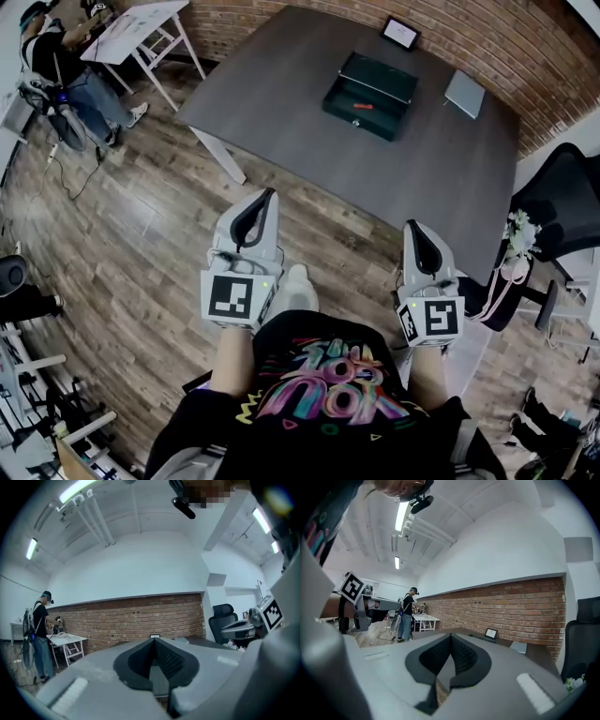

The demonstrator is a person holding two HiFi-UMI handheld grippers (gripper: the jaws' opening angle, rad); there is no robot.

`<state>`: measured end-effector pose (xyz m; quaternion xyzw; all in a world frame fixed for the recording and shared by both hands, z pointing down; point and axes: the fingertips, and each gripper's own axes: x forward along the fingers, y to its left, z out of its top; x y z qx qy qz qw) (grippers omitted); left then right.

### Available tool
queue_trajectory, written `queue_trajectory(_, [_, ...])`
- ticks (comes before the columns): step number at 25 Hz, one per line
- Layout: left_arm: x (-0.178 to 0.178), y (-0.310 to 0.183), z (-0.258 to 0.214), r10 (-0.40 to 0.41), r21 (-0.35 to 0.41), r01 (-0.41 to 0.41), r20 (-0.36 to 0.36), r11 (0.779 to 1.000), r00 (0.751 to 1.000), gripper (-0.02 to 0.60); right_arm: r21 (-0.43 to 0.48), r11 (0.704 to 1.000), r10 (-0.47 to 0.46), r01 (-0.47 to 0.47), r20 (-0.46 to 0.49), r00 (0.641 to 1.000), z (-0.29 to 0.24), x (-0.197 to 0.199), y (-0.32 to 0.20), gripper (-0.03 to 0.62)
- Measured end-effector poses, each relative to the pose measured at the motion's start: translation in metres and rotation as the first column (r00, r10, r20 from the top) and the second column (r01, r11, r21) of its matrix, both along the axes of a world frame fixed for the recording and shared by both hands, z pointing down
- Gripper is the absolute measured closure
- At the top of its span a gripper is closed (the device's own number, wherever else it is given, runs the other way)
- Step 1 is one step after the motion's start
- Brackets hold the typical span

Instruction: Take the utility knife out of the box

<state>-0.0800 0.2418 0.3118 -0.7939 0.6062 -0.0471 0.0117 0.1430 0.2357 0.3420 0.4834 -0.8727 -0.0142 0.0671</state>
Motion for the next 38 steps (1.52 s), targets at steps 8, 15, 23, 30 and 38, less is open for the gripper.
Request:
queue_trajectory(8, [-0.046,-0.06,0.004,0.028,-0.026,-0.029,-0.03,0.999,0.999,0.581,-0.01,0.999,0.037,-0.037,-0.025,0.999,0.002,-0.046,-0.057,0.595])
queue_trajectory(15, [-0.061,-0.088,0.012,0.095,-0.048,-0.097,-0.05,0.994,0.994,0.581,-0.013,0.998,0.063,-0.063,-0.057,0.996,0.003,-0.078,-0.082,0.595])
queue_trajectory(23, [-0.06,-0.112,0.021,0.119,-0.072,-0.125,-0.077,0.99,0.99,0.581,-0.038,0.997,0.07,-0.073,-0.08,0.994,0.007,-0.089,-0.102,0.594])
queue_trajectory(30, [-0.063,-0.151,0.031,0.109,-0.08,-0.115,-0.077,0.99,0.991,0.581,-0.052,0.996,0.072,-0.076,-0.075,0.995,0.019,-0.086,-0.14,0.594])
queue_trajectory(38, [-0.048,-0.227,0.028,0.127,-0.077,-0.132,-0.063,0.988,0.99,0.581,-0.057,0.994,0.088,-0.092,-0.069,0.994,0.022,-0.071,-0.214,0.594])
